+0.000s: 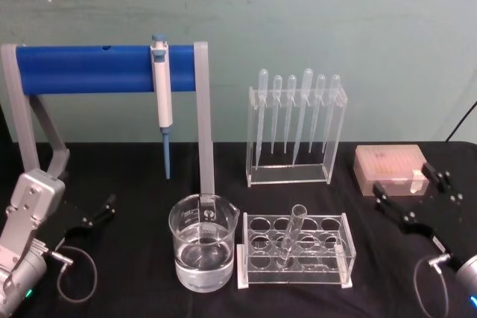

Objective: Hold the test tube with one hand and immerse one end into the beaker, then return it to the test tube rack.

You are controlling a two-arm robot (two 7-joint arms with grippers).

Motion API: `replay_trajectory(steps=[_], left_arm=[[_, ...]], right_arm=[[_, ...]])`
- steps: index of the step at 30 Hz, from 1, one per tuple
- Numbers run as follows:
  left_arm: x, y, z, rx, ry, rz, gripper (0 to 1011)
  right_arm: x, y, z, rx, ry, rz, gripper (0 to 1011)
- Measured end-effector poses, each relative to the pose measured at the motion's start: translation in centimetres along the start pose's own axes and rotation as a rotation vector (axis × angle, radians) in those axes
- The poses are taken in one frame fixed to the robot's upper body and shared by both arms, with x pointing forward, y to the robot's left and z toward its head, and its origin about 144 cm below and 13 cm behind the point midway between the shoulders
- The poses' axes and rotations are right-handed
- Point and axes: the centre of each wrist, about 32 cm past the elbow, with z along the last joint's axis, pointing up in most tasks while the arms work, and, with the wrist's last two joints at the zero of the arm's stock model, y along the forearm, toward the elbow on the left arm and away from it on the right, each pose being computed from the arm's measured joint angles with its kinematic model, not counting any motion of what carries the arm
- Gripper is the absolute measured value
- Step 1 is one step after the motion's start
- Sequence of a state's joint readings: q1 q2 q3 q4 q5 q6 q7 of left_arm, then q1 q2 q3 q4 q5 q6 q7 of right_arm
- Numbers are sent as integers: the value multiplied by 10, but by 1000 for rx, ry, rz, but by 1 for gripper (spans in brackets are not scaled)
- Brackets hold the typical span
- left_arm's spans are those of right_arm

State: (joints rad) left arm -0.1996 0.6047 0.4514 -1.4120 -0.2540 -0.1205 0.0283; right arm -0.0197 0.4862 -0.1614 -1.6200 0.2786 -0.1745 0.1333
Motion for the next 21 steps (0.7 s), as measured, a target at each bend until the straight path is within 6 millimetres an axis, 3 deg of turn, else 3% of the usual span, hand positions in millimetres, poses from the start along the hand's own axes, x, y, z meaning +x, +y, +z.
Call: replay_trajectory(steps=[21], left_arm=[[0,0,0,0,0,0,1000]], right_arm=[[-2,1,-13,-31,69,-23,1002]])
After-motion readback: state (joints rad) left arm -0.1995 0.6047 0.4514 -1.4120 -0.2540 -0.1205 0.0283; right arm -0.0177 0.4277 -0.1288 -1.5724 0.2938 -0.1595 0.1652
